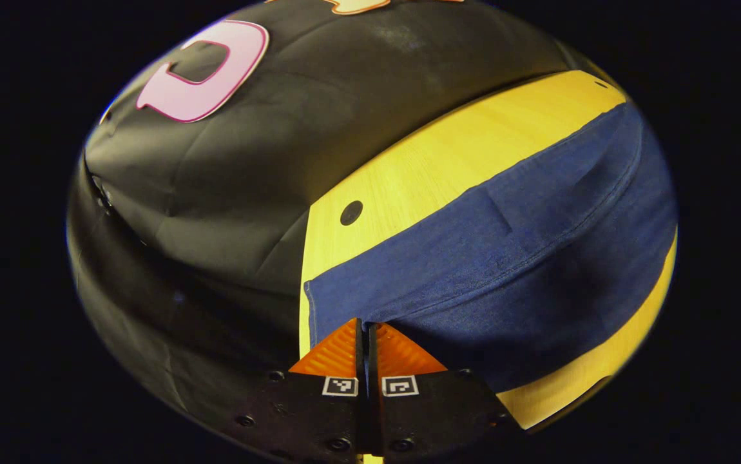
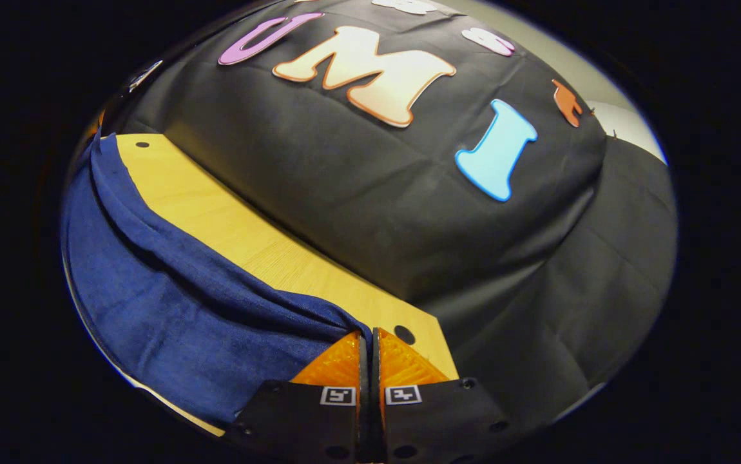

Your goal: Grasp the waist and the cuffs of the jeans and fold them to make the two legs overlap; first hold the waist and fold one-third of the jeans toward the cuffs, then hold the cuffs and fold the remaining one-third in the same direction to finish folding.

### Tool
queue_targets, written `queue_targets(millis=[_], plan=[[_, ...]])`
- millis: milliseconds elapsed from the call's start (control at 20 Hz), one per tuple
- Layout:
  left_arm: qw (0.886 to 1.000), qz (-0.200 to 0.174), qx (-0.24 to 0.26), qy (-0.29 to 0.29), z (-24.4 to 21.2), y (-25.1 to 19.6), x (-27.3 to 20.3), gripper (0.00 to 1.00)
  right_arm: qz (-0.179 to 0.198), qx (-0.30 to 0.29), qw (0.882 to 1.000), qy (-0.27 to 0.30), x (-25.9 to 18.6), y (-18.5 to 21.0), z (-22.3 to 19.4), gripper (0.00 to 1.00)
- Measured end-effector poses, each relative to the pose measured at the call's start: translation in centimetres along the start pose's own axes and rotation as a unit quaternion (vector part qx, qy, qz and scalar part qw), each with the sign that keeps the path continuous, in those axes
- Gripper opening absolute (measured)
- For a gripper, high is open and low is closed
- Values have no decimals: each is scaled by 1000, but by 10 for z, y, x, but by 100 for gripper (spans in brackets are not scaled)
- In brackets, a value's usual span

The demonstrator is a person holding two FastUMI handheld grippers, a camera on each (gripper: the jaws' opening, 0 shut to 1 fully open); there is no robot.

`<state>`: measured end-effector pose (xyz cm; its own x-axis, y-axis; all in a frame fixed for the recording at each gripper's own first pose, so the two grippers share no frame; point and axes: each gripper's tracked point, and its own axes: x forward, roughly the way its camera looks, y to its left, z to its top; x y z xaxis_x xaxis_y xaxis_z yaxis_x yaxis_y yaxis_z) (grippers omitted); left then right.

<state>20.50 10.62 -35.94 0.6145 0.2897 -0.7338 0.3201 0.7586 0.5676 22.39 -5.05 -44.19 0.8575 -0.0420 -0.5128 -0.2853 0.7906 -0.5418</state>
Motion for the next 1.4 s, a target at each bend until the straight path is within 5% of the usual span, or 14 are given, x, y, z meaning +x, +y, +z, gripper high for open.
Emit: queue_targets(millis=[200,350,450,500,550,800,1100,1400], plan=[[1000,4,-15,5,-3,-7,16,0,8,6,1000,19,17,8,-16,8],[999,-8,-50,-13,2,-12,10,0,3,29,1000,7,15,-6,-6,63],[997,0,-68,-35,8,-6,-2,67,-10,48,999,7,9,-24,0,100],[996,11,-76,-54,16,1,-10,100,-19,64,998,5,3,-36,1,100],[994,18,-85,-71,24,5,-18,94,-25,86,996,4,-3,-46,3,99],[976,10,-138,-169,56,12,-56,94,-67,216,973,55,-28,-88,-34,100],[953,-33,-187,-238,83,14,-107,94,-130,317,928,146,-43,-122,-122,99],[944,-36,-218,-246,91,14,-112,94,-137,409,873,226,-42,-101,-182,99]])
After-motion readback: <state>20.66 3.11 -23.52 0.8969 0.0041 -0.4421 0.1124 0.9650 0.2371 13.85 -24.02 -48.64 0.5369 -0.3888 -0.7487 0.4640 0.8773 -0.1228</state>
